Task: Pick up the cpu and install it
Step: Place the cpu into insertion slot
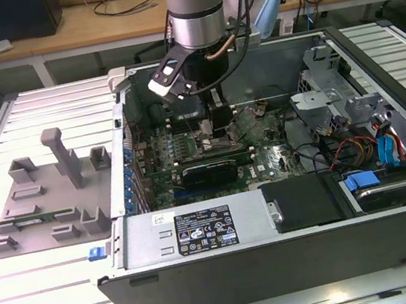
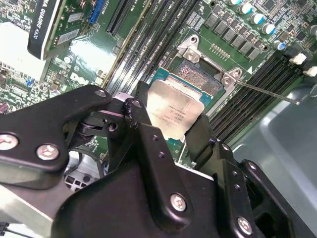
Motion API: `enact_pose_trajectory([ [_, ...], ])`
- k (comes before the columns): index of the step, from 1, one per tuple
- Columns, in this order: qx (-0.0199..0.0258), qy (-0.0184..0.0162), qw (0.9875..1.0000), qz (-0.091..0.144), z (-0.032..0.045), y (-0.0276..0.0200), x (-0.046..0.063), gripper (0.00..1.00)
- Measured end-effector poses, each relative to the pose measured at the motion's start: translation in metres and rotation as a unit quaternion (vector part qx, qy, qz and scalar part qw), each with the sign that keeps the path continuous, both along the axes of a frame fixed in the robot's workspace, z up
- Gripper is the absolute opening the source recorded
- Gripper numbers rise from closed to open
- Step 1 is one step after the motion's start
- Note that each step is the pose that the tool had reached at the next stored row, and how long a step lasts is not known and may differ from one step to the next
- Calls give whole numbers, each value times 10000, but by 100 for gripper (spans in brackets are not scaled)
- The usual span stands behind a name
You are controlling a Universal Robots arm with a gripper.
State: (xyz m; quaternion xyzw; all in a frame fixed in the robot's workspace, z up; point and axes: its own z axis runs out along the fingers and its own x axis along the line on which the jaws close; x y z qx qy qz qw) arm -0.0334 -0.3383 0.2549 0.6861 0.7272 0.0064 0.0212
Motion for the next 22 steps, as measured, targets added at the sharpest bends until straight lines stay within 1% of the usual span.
enact_pose_trajectory([
  [3,2,-1,10000,-3,-5,1,1,55],
  [4,-7,-1,10000,-4,-16,1,1,55],
  [5,-31,-1,10000,-10,-31,1,1,55],
  [7,-62,-1,10000,-25,-55,1,19,55],
  [10,-138,0,9999,-85,-87,3,42,55],
  [14,-171,3,9995,-259,-120,8,58,55],
  [17,-171,2,9994,-286,-141,51,61,55],
  [20,-171,3,9994,-285,-163,110,61,55],
  [22,-170,2,9994,-286,-183,130,61,55],
])
